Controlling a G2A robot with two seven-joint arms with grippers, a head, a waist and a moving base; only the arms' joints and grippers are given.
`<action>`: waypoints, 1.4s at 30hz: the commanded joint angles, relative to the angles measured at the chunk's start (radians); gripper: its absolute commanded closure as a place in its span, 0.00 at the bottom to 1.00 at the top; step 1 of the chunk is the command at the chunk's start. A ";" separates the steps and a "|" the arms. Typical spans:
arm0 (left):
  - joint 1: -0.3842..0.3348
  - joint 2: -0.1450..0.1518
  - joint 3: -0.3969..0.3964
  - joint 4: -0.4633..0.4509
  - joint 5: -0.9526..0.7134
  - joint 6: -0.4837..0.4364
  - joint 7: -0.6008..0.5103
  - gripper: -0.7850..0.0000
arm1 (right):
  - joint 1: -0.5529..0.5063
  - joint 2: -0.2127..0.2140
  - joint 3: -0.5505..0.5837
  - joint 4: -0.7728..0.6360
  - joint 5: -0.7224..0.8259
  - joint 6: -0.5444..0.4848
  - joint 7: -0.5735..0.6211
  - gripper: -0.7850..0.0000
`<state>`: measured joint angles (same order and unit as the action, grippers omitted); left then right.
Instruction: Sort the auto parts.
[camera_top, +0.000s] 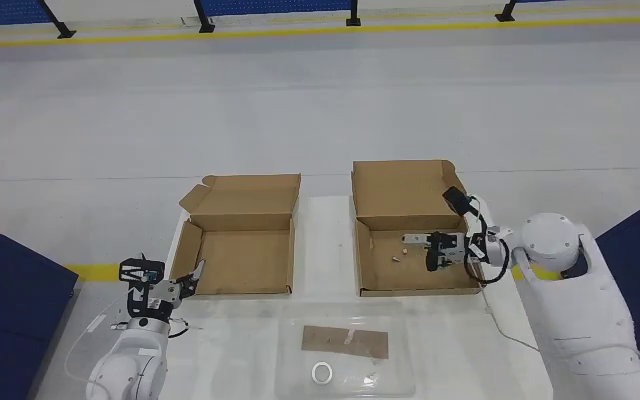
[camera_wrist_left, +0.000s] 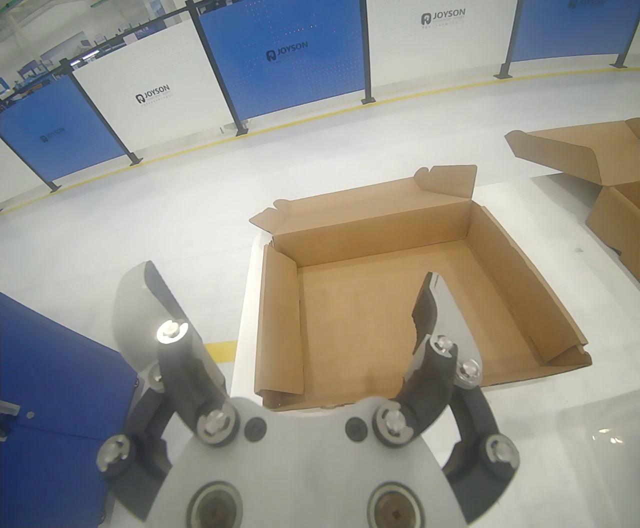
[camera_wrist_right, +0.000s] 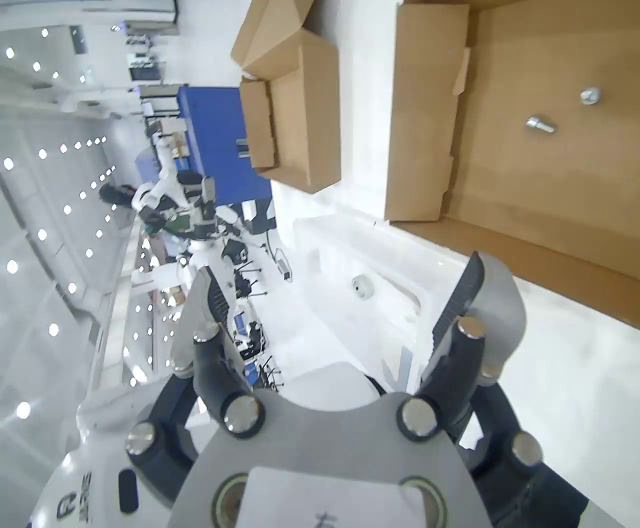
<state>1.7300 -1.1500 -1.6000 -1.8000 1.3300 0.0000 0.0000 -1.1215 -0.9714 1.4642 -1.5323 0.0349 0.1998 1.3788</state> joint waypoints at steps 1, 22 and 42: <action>0.000 0.000 0.000 0.000 0.000 0.000 0.000 0.00 | -0.016 0.004 0.026 0.006 0.069 -0.049 0.049 0.00; 0.000 0.000 0.000 0.000 0.000 0.000 0.000 0.00 | -0.124 0.017 0.086 0.012 0.356 -0.214 0.157 0.00; 0.000 0.000 0.000 0.000 0.000 0.000 0.000 0.00 | -0.260 0.074 0.124 -0.067 0.623 -0.288 0.157 0.00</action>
<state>1.7300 -1.1500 -1.6000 -1.8000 1.3300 0.0000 0.0000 -1.3817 -0.8977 1.5884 -1.5993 0.6578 -0.0886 1.5359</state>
